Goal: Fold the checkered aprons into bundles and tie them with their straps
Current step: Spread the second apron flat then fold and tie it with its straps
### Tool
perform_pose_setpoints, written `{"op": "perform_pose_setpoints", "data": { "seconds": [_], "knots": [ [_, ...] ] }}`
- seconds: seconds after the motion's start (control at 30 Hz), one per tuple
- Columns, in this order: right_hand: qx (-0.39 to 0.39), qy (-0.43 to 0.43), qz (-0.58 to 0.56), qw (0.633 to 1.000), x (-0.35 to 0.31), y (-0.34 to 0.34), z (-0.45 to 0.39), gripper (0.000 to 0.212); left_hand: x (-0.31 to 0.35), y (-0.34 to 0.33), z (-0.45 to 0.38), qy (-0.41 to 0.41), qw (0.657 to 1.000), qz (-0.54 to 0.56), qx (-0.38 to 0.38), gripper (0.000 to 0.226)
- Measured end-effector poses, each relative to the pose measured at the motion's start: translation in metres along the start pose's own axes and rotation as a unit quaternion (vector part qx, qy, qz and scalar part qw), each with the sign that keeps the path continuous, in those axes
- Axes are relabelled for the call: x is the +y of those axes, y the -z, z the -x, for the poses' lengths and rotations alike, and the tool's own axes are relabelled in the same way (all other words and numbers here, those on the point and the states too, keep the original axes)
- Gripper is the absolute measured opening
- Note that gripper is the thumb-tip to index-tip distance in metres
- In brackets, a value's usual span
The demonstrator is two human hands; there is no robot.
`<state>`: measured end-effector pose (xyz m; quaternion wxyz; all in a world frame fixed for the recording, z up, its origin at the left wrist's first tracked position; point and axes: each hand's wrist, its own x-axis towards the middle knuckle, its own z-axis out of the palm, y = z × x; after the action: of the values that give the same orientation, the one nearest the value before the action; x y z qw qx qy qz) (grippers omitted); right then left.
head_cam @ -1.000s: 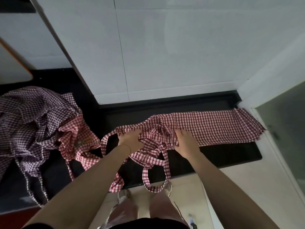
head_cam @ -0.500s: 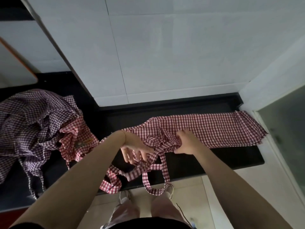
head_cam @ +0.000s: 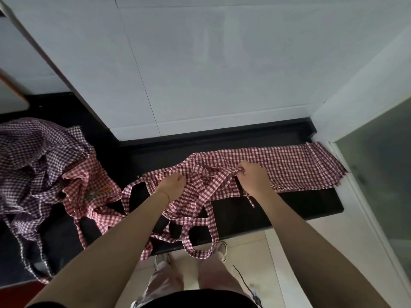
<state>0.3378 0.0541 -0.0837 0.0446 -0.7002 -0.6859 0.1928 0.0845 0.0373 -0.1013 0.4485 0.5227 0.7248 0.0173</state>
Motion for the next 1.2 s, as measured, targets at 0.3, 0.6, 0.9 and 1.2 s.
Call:
{"op": "perform_pose_setpoints", "data": {
  "seconds": [0.3, 0.6, 0.9, 1.2],
  "knots": [
    [0.093, -0.024, -0.036, 0.995, -0.012, 0.031, -0.011, 0.014, -0.005, 0.007, 0.002, 0.006, 0.976, -0.216, 0.032, 0.030],
    [0.015, 0.020, -0.030, 0.999, -0.009, 0.035, -0.009, 0.049, -0.023, 0.035, 0.020, 0.129, 0.984, -0.088, 0.085, 0.055],
    [-0.019, 0.089, 0.165, 0.982, -0.038, 0.007, 0.012, 0.062, -0.036, 0.022, 0.039, 0.243, 0.965, 0.088, -0.047, 0.029],
    [-0.100, 0.111, 0.221, 0.964, -0.053, -0.009, 0.030, 0.039, -0.054, 0.006, 0.039, 0.267, 0.789, 0.552, -0.037, 0.019]
  ]
}}
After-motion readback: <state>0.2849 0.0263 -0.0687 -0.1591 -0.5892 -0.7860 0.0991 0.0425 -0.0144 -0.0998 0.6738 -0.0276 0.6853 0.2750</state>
